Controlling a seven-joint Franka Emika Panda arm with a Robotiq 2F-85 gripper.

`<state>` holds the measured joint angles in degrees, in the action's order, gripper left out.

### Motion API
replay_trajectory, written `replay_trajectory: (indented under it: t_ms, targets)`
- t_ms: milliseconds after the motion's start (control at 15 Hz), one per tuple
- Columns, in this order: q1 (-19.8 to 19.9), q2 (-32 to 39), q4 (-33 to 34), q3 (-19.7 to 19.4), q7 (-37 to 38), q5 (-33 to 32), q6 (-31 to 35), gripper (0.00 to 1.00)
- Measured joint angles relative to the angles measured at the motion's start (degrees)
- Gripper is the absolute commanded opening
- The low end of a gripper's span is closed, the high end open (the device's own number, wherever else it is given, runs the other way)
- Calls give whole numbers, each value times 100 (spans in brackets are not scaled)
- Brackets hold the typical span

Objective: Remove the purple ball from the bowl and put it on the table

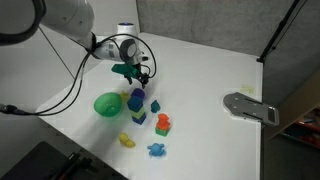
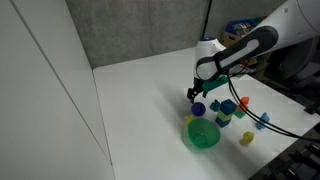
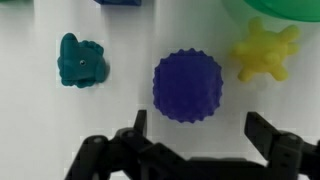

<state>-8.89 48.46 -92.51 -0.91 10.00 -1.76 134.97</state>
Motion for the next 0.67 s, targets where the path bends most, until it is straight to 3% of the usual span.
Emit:
replay_trajectory:
  t_ms: [667]
  targets:
    - [321, -476, 157, -187, 86, 1, -560, 100]
